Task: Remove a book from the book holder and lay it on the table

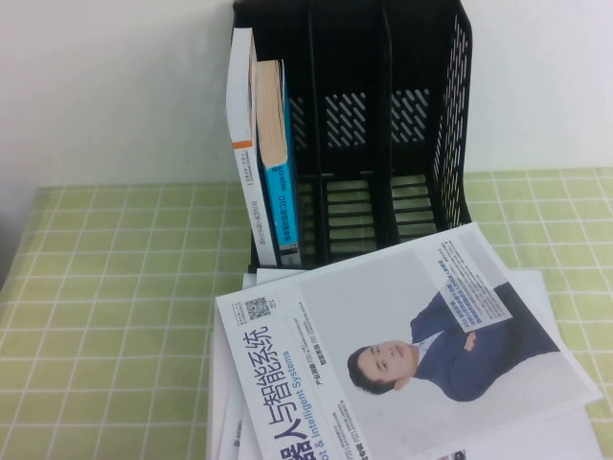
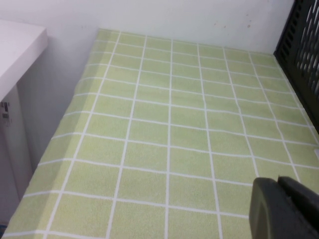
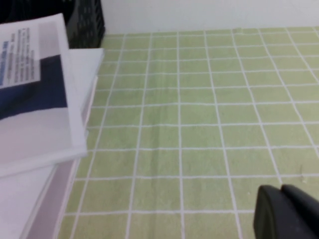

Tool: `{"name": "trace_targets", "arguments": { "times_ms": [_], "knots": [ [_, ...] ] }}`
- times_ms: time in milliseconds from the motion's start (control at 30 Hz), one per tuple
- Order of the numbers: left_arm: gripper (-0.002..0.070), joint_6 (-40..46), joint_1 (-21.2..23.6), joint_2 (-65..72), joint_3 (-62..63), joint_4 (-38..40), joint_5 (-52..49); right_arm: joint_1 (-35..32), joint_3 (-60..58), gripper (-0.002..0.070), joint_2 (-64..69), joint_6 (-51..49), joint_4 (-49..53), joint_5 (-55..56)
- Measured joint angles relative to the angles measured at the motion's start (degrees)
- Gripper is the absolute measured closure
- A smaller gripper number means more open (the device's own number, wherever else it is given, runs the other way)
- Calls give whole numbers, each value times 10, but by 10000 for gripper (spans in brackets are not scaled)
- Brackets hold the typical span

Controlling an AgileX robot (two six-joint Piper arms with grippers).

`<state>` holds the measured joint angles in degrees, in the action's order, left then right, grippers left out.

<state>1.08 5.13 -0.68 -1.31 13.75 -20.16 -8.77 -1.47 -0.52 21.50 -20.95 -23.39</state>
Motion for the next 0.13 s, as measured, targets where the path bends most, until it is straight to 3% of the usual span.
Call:
{"name": "trace_targets", "arguments": {
  "times_ms": [133],
  "knots": [
    [678, 0, 0, 0, 0, 0, 0, 0, 1, 678, 0, -104, 77, 4]
  ]
}}
